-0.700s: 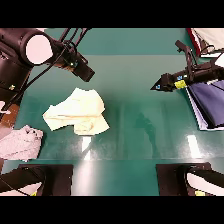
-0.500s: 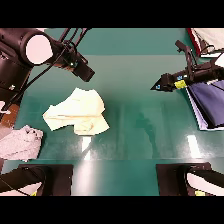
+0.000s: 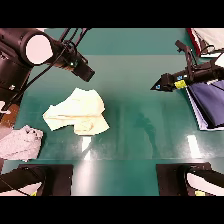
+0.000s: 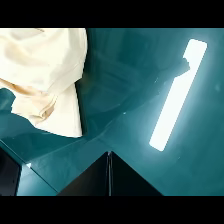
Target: Fold the shirts.
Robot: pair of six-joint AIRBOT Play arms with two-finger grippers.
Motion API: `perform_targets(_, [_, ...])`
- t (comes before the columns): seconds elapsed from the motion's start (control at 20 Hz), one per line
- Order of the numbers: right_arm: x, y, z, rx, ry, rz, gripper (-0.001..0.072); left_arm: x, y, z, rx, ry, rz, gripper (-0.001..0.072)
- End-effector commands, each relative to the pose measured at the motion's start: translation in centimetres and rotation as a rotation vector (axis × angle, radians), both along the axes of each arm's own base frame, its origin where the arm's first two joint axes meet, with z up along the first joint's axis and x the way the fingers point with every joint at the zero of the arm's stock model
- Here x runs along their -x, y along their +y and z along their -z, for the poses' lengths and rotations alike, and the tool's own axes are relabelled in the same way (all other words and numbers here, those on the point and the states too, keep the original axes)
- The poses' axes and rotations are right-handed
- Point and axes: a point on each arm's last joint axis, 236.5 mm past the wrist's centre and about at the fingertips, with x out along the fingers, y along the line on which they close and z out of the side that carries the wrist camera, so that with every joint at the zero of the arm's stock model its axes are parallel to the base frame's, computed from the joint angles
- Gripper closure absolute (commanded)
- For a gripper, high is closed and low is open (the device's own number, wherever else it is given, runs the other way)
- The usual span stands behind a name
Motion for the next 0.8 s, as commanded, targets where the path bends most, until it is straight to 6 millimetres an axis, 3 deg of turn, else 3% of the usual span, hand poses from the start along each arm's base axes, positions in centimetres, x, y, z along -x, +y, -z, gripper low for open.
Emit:
perform_targets(0.0, [-1.2, -0.1, -0.3, -0.004, -0.04, 0.034, 0.0695, -1.3, -1.1, -1.7, 0.053, -0.086, 0.014, 0.0685])
perform_targets(0.25, [-2.0, 0.0, -0.7, -0.018, -0.065, 0.056, 0.0695, -1.9, -1.5, -2.5, 0.076, -0.124, 0.02, 0.0684])
perform_targets(0.3, [-1.4, 0.5, -1.0, -0.042, -0.045, 0.039, 0.0695, -1.8, -1.1, -2.3, 0.065, -0.117, 0.009, 0.0594])
perform_targets(0.35, [-1.0, 0.9, -1.5, -0.082, -0.027, 0.031, 0.0695, -1.5, 0.0, -1.7, 0.042, -0.083, -0.037, 0.0346])
perform_targets(0.4, [-0.8, 1.1, -2.2, -0.121, -0.017, 0.03, 0.0695, -1.2, 2.2, -0.4, 0.003, -0.023, -0.122, 0.0289])
perform_targets(0.45, [-0.8, 1.4, -2.8, -0.162, -0.012, 0.034, 0.0695, -1.0, 4.2, 1.2, -0.018, 0.041, -0.189, 0.0288])
perform_targets(0.55, [-0.9, 1.8, -3.9, -0.222, -0.012, 0.044, 0.0695, -1.0, 8.5, 6.0, -0.032, 0.186, -0.322, 0.0263])
perform_targets(0.75, [-0.5, 2.5, -3.9, -0.225, -0.006, 0.024, 0.0695, 1.1, 15.3, 16.1, 0.001, 0.461, -0.513, 0.0259])
